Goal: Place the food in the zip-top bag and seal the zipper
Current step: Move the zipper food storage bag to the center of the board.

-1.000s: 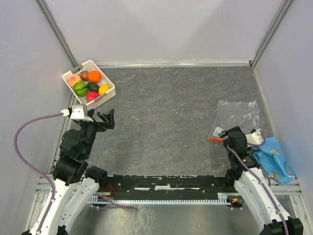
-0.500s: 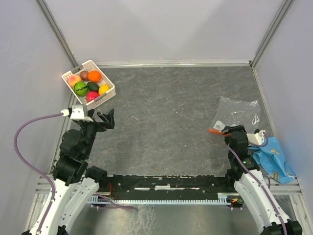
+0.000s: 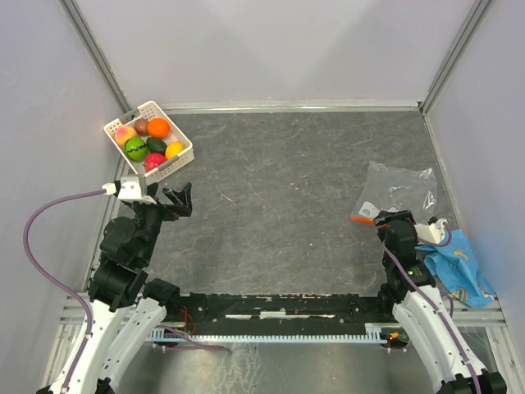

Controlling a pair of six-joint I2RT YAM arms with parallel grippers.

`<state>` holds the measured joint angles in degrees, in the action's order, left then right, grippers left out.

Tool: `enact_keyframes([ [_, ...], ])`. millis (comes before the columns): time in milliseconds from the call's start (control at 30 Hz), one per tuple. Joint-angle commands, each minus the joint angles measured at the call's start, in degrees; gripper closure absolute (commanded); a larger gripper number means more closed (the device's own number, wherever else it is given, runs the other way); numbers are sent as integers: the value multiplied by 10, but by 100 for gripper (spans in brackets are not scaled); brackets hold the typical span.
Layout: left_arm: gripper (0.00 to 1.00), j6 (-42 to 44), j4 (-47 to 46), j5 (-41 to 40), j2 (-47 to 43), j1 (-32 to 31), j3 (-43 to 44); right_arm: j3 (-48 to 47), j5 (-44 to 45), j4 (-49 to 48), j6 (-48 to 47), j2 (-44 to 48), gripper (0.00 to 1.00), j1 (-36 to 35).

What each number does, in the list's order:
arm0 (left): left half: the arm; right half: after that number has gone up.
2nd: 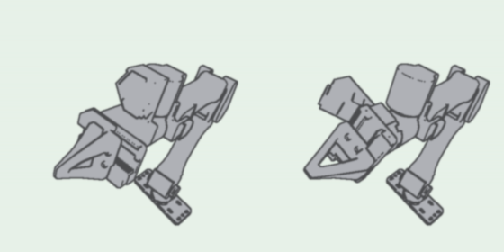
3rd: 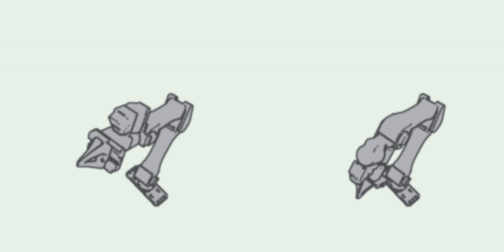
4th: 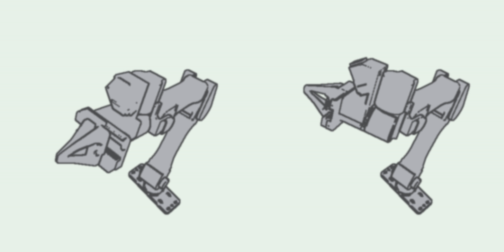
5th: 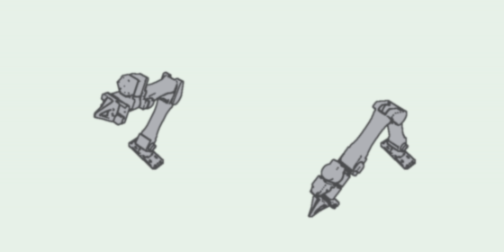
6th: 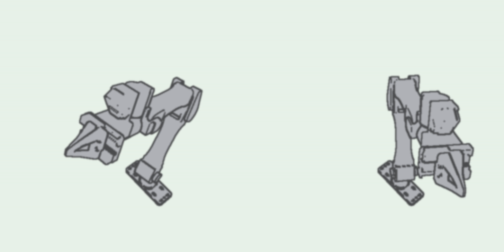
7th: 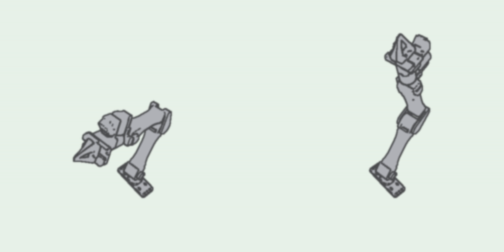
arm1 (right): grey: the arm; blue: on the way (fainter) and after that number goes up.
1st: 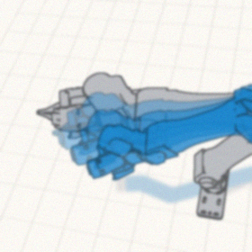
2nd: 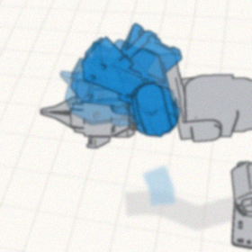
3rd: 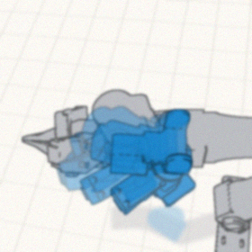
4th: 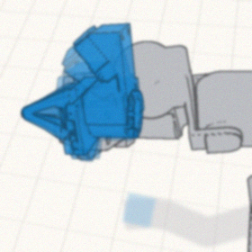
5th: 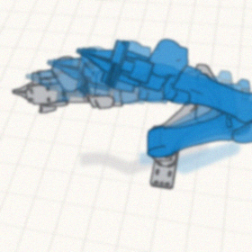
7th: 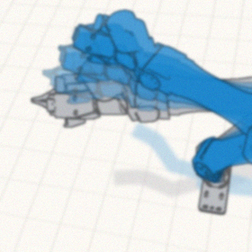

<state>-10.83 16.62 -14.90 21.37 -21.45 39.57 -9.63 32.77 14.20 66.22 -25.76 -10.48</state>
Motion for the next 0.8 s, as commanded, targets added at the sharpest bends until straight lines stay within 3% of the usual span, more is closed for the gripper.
enact_keyframes([
  [0, 0, 0, -15, -4, -2, 3, 8, -19, 13, -17, 4, 14, 27, 1],
  [300, 0, 0, -14, -7, -5, 3, 7, -28, 19, -16, -4, 14, 28, 3],
  [467, 0, 0, -13, -8, -5, 3, 7, -29, -16, -66, -39, -5, 29, 4],
  [767, 0, 0, -14, -7, -7, 2, 7, -101, -97, -160, -175, -157, 27, 11],
])
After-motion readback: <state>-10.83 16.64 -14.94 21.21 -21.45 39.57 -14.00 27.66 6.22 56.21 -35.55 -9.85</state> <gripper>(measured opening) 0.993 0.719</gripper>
